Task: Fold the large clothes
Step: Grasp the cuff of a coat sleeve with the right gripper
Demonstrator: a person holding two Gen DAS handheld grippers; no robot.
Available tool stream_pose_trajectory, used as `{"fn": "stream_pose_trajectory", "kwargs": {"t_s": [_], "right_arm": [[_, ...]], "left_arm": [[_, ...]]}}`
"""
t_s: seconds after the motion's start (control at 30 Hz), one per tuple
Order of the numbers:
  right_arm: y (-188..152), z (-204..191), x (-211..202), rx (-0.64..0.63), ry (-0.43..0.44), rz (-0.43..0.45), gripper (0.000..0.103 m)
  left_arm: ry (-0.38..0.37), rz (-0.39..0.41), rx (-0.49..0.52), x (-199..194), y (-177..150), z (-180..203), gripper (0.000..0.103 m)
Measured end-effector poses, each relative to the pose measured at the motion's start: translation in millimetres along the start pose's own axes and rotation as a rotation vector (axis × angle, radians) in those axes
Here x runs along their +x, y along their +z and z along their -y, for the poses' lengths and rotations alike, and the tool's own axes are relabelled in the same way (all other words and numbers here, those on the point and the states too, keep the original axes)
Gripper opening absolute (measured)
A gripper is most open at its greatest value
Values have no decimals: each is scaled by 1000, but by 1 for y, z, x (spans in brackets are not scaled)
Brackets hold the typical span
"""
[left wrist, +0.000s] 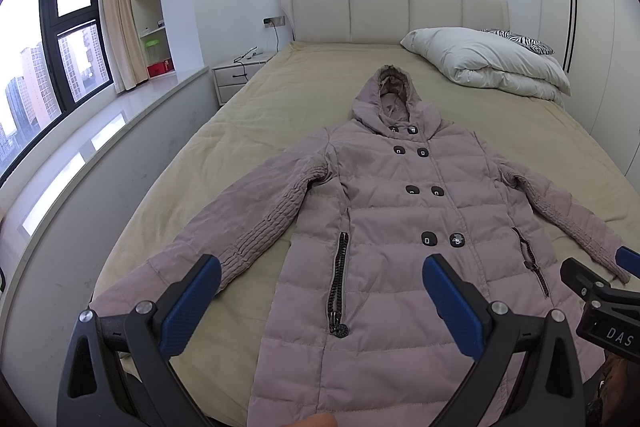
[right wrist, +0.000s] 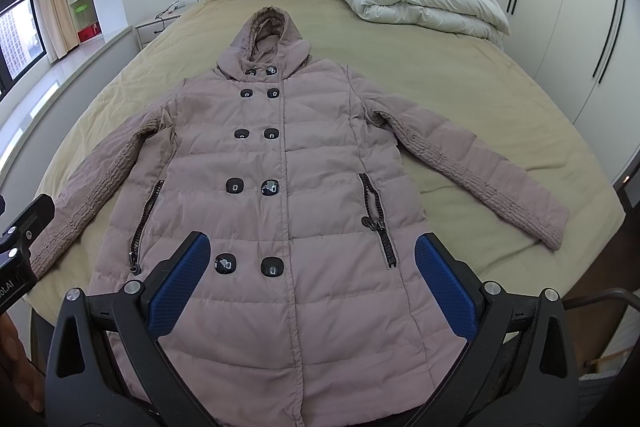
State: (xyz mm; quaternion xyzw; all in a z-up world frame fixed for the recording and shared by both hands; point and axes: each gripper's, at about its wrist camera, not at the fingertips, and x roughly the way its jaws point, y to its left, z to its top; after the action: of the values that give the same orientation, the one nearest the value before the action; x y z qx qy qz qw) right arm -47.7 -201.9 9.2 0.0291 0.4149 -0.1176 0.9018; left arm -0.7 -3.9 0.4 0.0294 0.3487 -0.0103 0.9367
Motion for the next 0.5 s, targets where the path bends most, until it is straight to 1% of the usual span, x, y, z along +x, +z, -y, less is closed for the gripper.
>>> {"fn": "stream_pose_trajectory", "kwargs": {"t_s": [0.03, 0.07, 0.1, 0.2, 0.27, 0.33, 0.37, 0.4, 0.43, 0.47, 0.5], "right_arm": [[-2, 1, 4, 3, 1, -2, 103], [-2, 3, 8, 6, 3, -4, 103], [-3, 3, 9, 10, 4, -4, 103], [-3, 20, 8, 66, 42, 25, 103], [-1, 42, 8, 133, 84, 62, 103], [-2, 74, 13, 222, 116, 104, 103], [-4, 92, 17, 270, 124, 122, 103], [-8, 115, 22, 333, 126, 140, 103], [-13, 143, 30, 410, 118, 155, 103], [-19, 174, 39, 496, 107, 162, 103], [-28, 205, 50, 597, 91, 161, 103]], "left_arm": [[16, 12, 4, 6, -13, -1, 103], [28, 7, 6, 9, -17, 3, 103], [30, 6, 6, 10, -18, 4, 103], [12, -33, 16, 18, -18, 10, 103], [17, -55, 43, 29, -20, 15, 103], [5, -88, 74, 39, -24, 20, 103], [-27, -122, 74, 46, -25, 20, 103], [-82, -155, 50, 53, -28, 19, 103], [-142, -185, 5, 61, -28, 15, 103], [-176, -202, -38, 67, -29, 13, 103], [-182, -205, -55, 71, -29, 13, 103]]}}
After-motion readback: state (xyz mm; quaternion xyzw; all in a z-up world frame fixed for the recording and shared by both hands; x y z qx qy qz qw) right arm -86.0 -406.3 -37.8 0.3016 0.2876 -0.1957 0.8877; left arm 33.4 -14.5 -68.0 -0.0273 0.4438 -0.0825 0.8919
